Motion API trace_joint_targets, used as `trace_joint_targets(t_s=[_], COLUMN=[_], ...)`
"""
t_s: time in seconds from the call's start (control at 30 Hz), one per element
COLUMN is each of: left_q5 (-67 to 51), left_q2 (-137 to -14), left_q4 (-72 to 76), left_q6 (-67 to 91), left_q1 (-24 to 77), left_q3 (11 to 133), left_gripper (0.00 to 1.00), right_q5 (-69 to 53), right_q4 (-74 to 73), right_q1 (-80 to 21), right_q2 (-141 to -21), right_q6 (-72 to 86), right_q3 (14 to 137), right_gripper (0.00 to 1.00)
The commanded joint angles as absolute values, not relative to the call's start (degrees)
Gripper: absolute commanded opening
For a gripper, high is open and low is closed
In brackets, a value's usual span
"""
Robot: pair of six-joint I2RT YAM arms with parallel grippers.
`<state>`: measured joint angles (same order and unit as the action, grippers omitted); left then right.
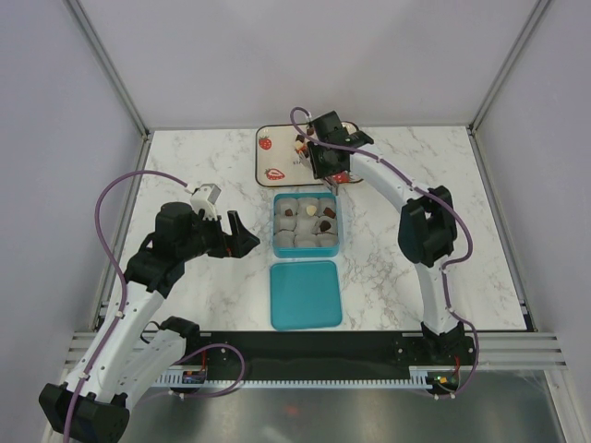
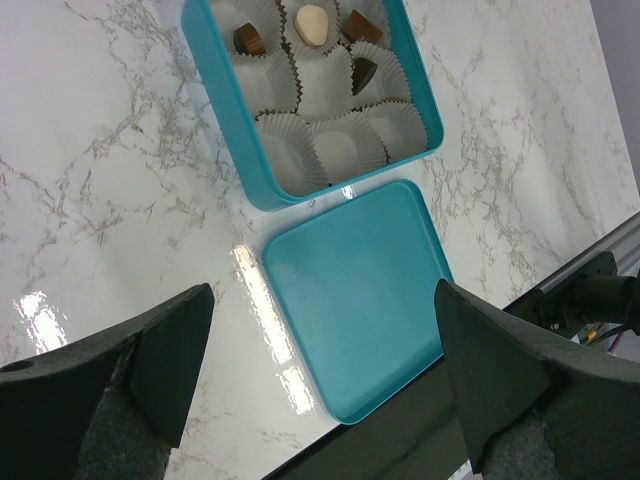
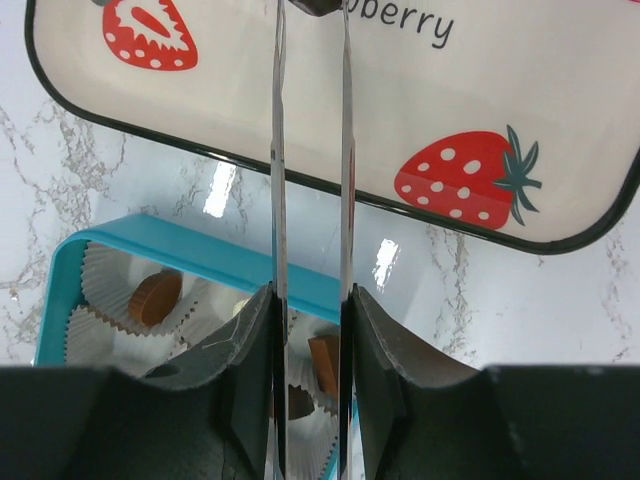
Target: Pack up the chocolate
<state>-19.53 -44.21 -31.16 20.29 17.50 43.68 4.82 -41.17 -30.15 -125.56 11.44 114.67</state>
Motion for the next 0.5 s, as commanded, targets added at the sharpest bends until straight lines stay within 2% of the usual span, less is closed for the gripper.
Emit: trace_joint_targets(t_s=[0.0, 0.27, 0.47], left_q5=[-19.42, -19.51, -19.60], left_q2=[-43.94, -43.86, -43.86], left_q4=[-30.59, -30.59, -30.67], left_q6=[18.72, 18.63, 18.72], left_q1=[17.58, 17.67, 17.58], left_q3=[43.59, 43.59, 43.68], left_gripper=[1.00, 1.00, 1.00], right_q5=[5.63, 3.69, 3.60], right_q4=[-39.90, -40.60, -40.95], right_q1=[-30.15, -30.32, -32.43], right_q2=[-119.71, -110.40, -100.56], right_q6=[10.55, 11.86, 11.78], right_q3=[113.39, 105.83, 95.72], right_gripper=[0.37, 0.37, 0.37])
